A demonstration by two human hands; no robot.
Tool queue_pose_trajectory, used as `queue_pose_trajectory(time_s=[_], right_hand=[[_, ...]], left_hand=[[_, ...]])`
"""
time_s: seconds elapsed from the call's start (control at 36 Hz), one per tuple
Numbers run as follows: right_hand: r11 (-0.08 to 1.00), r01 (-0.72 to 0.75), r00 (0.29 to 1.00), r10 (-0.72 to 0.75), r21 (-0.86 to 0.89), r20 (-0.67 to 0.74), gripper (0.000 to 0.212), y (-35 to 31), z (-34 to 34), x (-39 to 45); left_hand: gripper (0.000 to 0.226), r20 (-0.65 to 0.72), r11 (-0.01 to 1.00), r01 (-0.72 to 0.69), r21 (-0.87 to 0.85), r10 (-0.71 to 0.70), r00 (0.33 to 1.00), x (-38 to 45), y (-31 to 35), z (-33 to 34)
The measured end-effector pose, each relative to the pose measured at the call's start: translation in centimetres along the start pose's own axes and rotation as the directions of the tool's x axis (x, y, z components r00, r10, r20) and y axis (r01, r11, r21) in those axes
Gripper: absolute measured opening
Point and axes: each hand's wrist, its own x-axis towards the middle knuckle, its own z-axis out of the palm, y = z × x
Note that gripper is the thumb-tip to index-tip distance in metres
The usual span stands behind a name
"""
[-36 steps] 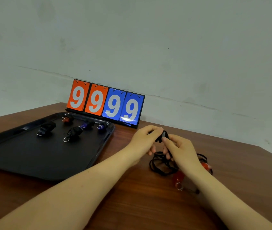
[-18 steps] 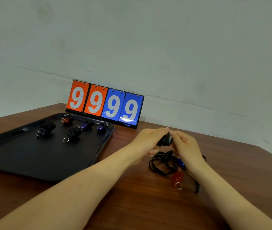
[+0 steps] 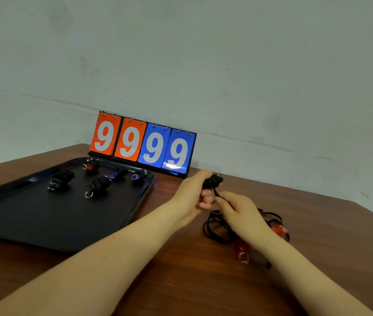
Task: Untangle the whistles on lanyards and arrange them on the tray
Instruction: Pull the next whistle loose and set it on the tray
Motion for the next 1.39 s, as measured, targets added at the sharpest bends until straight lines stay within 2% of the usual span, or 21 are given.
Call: queue_pose_trajectory(time_s=[0.11, 0.17, 0.25, 0.33, 0.42, 0.47, 0.61, 0.69, 0.89, 1.03, 1.14, 1.22, 1.31, 1.39], right_hand=[[0.994, 0.022, 1.000, -0.021, -0.104, 0.017, 0.023, 0.4, 0.1, -0.1], [0.992, 0.003, 1.000, -0.006, -0.126, -0.020, 0.021, 0.5, -0.2, 0.0], [0.992, -0.007, 0.996, -0.005, -0.126, -0.094, 0.023, 0.5, -0.8, 0.1], [0.988, 0.055, 0.998, -0.058, -0.146, -0.014, 0.021, -0.1, -0.7, 0.0], [0.969, 0.112, 0.989, -0.088, -0.221, 0.115, 0.024, -0.5, 0.0, -0.3], [0.959, 0.130, 0.984, -0.094, -0.251, 0.150, 0.026, -0.6, 0.0, -0.4], [0.963, 0.134, 0.981, -0.094, -0.235, 0.171, 0.029, -0.6, -0.5, -0.2], [0.974, 0.094, 0.981, -0.054, -0.208, 0.189, 0.029, -0.7, -0.5, -0.3], [0.991, -0.068, 0.983, 0.086, -0.117, 0.160, 0.026, -0.2, -0.7, -0.1], [0.989, -0.146, 0.982, 0.147, -0.019, 0.122, 0.031, -0.3, -1.3, -0.2], [0.993, -0.111, 0.983, 0.114, -0.031, 0.141, 0.029, -0.2, -0.9, -0.3], [0.995, -0.031, 0.991, 0.042, -0.092, 0.123, 0.026, -0.1, -0.4, -0.4], [0.984, 0.068, 0.995, -0.056, -0.165, 0.078, 0.022, -0.4, -0.4, -0.3], [0.960, 0.158, 0.987, -0.160, -0.232, 0.010, 0.019, -1.2, -0.8, -0.2]], left_hand=[[0.030, -0.040, 0.997, 0.061, 0.044, -0.060, 0.997, 0.1, 0.0, -0.3], [0.030, -0.058, 0.996, 0.066, 0.057, -0.062, 0.996, 0.2, 0.1, -0.5], [0.032, -0.098, 0.999, 0.044, -0.015, -0.045, 0.994, 0.5, 0.5, -0.8], [0.020, -0.114, 0.999, 0.036, -0.032, -0.039, 0.993, 0.6, 0.3, -0.8], [0.027, -0.141, 0.992, 0.030, 0.125, -0.012, 0.990, 0.9, -0.5, -0.8], [0.029, -0.159, 0.970, 0.002, 0.244, 0.038, 0.987, 1.1, -0.9, -0.9], [0.024, -0.100, 0.925, -0.116, 0.361, 0.162, 0.982, 1.0, -0.9, -0.9], [0.023, -0.030, 0.908, -0.149, 0.391, 0.174, 0.984, 0.7, -0.8, -0.7], [0.032, 0.141, 0.988, -0.096, 0.121, 0.078, 0.987, -0.5, -0.6, 0.4], [0.025, 0.234, 0.997, -0.042, 0.059, 0.027, 0.972, -1.0, -1.2, 1.2], [0.018, 0.191, 0.999, -0.036, 0.002, 0.035, 0.981, -0.8, -0.8, 1.2], [0.016, 0.101, 0.996, -0.078, 0.040, 0.074, 0.992, -0.2, -0.4, 0.6], [0.020, -0.044, 0.956, -0.164, 0.242, 0.180, 0.983, 0.4, -0.2, -0.3], [0.018, -0.123, 0.852, -0.203, 0.483, 0.295, 0.947, 0.9, -0.3, -1.1]])
